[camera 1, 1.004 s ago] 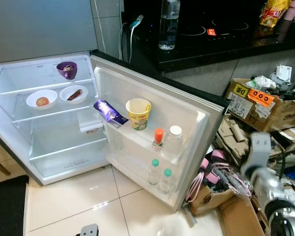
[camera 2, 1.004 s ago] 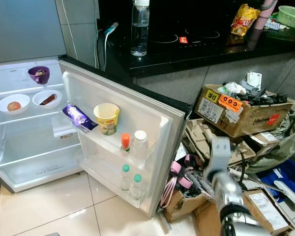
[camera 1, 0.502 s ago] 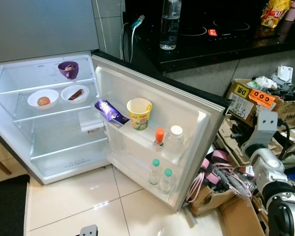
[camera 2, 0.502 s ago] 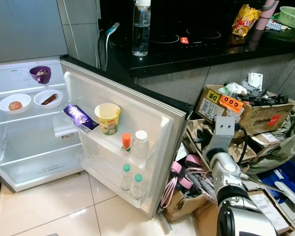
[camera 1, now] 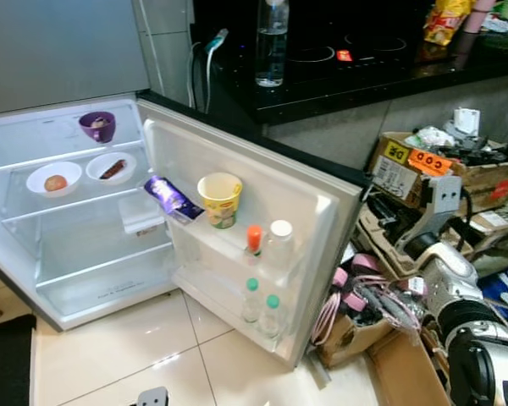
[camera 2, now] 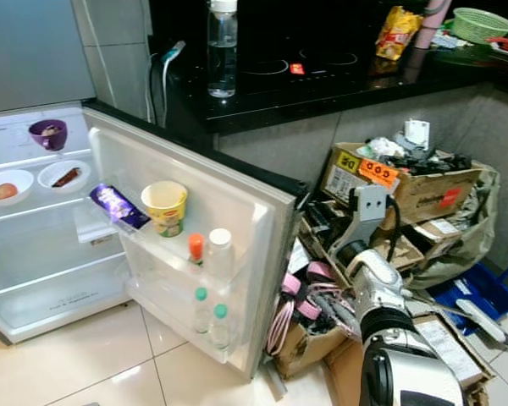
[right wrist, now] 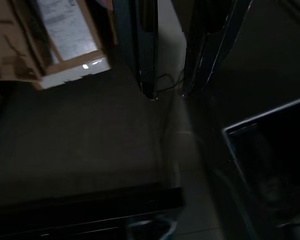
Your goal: Restocking fridge
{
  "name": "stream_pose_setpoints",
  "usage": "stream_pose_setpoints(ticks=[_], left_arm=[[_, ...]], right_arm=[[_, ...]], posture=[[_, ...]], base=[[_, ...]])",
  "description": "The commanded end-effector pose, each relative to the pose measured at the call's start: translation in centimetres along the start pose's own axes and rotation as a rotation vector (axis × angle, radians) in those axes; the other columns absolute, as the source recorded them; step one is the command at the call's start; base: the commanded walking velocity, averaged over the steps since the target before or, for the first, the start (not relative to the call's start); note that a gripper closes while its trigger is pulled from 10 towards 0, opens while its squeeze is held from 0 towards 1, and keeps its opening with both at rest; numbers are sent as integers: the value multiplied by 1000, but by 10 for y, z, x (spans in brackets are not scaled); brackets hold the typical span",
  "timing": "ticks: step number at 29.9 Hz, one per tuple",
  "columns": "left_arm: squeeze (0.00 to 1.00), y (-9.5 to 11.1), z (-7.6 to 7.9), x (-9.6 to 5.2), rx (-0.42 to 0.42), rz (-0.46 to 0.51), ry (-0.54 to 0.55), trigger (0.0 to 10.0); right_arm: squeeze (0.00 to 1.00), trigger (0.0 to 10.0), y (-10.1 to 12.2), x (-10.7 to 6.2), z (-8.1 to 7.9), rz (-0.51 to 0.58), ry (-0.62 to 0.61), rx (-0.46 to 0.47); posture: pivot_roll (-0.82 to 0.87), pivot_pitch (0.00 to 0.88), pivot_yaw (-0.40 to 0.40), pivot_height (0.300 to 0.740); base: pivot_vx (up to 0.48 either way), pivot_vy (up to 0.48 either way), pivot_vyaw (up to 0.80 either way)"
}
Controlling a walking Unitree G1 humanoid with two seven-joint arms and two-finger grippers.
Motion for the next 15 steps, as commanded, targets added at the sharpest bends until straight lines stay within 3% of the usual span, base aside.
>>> stream_pose_setpoints(ticks=[1, 3, 5, 8, 9, 11, 12, 15], left_arm=[[0, -12, -1, -1, -6, -39, 2, 10000], [0, -12, -1, -1, -6, -39, 1, 10000], [0, -12, -1, -1, -6, -39, 1, 10000], [0, -12, 0, -1, -5, -39, -1, 10000], [0, -12, 0, -1, -5, -39, -1, 10000], [0, -14, 1, -1, -4, -43, -1, 10000], [0, -14, 1, -1, -4, -43, -1, 10000], [0, -16, 1, -1, -4, -48, -1, 10000]], right_arm=[[0, 10000, -6, 5, -29, -23, 183, -14], [0, 10000, -8, 2, -45, -27, 310, -4], [0, 10000, -8, 2, -45, -27, 310, -4], [0, 10000, -12, -3, -65, -47, 465, -13], [0, 10000, -12, -3, -65, -47, 465, -13], [0, 10000, -19, -13, -99, -81, 678, -43], [0, 10000, -19, -13, -99, -81, 678, -43], [0, 10000, -12, -30, -139, -49, 903, 9]], posture=[[-37, 0, -42, 740], [-36, 0, -44, 740], [-36, 0, -44, 740], [-37, 0, -46, 740], [-37, 0, -46, 740], [-40, 0, -46, 740], [-40, 0, -46, 740], [-40, 0, -46, 740]], base=[[0, 0, 0], [0, 0, 0], [0, 0, 0], [0, 0, 0], [0, 0, 0], [0, 0, 0], [0, 0, 0], [0, 0, 0]])
Point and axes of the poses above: a point about 5 cm out from each wrist's last joint towards the gripper, its own x axis pointing out of the wrist towards the gripper, its own y axis along the axis of the wrist's last joint, z = x × y, the point moved 5 cm from there along x, pointing out of the wrist towards the gripper, and after that the axes turned 5 degrees about -x, right-handed, at the moved point
